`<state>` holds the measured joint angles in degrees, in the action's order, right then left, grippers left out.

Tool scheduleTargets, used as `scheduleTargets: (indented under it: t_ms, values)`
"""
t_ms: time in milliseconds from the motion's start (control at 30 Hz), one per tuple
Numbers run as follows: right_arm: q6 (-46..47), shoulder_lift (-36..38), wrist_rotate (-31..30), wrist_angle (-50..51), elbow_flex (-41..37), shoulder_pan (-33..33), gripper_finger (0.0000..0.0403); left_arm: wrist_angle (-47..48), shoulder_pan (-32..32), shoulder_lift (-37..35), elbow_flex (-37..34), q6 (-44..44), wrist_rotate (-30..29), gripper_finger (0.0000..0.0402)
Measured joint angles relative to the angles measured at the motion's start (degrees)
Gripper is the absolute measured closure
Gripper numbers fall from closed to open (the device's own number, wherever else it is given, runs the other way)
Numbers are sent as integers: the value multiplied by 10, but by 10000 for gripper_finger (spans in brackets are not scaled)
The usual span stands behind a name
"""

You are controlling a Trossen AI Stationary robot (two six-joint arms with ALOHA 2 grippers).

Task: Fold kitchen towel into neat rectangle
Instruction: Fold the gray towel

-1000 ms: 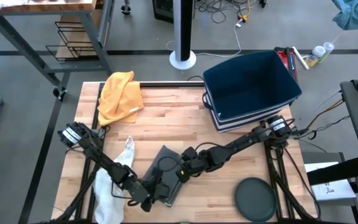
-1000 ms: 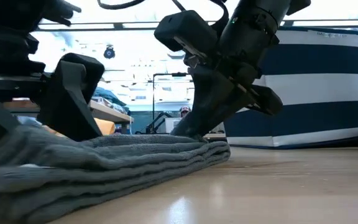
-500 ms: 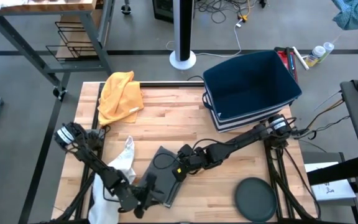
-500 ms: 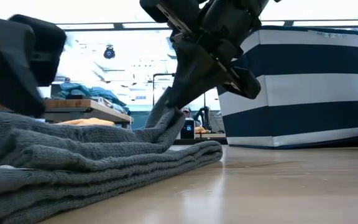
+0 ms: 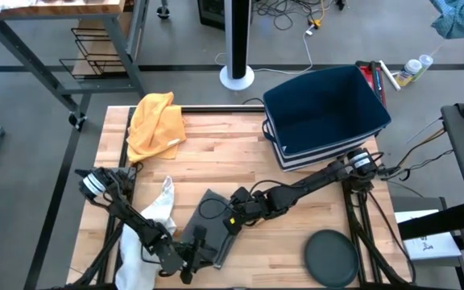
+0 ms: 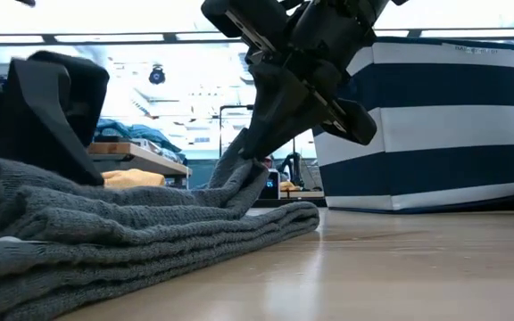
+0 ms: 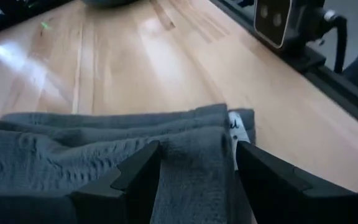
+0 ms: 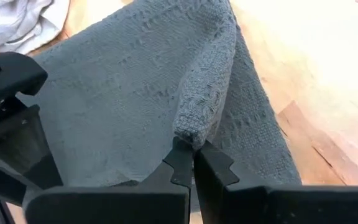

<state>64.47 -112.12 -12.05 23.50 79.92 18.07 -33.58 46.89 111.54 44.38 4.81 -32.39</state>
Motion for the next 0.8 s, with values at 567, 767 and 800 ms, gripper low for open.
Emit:
scheduleTargets:
  t_ms: [567,767,800]
  values:
    - [-2,-1,0,0,-2,0,400,26,-12,10,24,5,-1,255]
    - [-6,-1,0,0,-2,0,400,37,-12,5,26,23,-1,285]
    - [-6,-1,0,0,-2,0,400,42,-12,5,26,27,-1,289]
